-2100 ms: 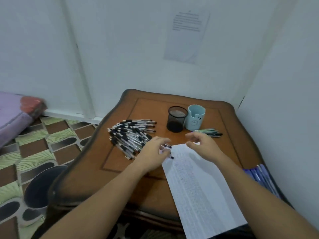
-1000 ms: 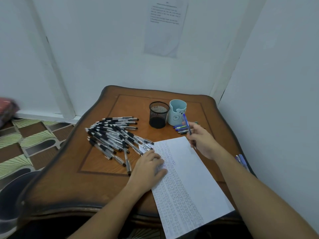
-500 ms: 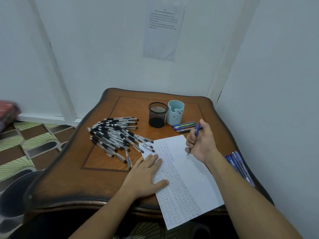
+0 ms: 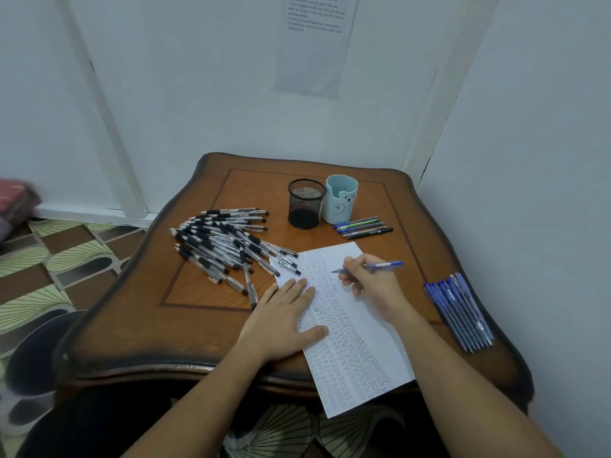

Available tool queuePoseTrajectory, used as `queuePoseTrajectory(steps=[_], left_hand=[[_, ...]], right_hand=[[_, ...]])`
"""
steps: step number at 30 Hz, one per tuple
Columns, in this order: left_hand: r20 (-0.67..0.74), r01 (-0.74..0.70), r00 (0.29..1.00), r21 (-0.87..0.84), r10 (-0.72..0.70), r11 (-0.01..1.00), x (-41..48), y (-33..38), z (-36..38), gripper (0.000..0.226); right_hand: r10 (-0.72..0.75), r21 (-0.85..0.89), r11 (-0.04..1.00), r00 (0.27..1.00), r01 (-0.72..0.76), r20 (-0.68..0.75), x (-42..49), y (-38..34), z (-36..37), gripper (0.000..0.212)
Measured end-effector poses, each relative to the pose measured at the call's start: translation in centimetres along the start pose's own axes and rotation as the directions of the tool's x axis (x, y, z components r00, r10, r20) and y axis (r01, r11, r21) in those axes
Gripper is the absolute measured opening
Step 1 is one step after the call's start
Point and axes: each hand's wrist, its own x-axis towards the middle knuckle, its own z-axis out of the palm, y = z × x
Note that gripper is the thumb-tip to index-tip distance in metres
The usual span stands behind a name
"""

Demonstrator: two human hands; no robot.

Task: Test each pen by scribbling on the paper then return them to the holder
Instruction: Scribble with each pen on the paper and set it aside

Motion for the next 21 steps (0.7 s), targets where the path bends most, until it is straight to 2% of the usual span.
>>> queuePoseTrajectory(steps=[5,8,12,21], left_hand=[[0.001,0.0,1.0,-0.015,0.0,1.0,0.1,-0.2,0.1,0.085],[-0.002,-0.004,1.0,-0.02,0.004,1.0,0.3,-0.4,0.3,0.094],[-0.028,0.017,0.999,-0.113,-0.02,0.993,0.7,-0.7,0.4,0.104],[-0.047,0.025,0.998,-0.177,-0.034,0.984,0.9,-0.7,0.2,0.107]], right_hand=[[-0.094,-0.25,0.966,0.991,0.068,-0.094,0.6,0.5,0.6,0.028],[-0.097,-0.257,0.964,0.987,0.061,-0.131,1.1,1.2,0.9,0.032],[-0.092,-0.217,0.974,0.984,0.058,-0.149,1.6,2.2,0.9,0.041],[-0.146,-0.239,0.964,0.985,0.119,-0.097,1.2,2.8,0.9,0.031]])
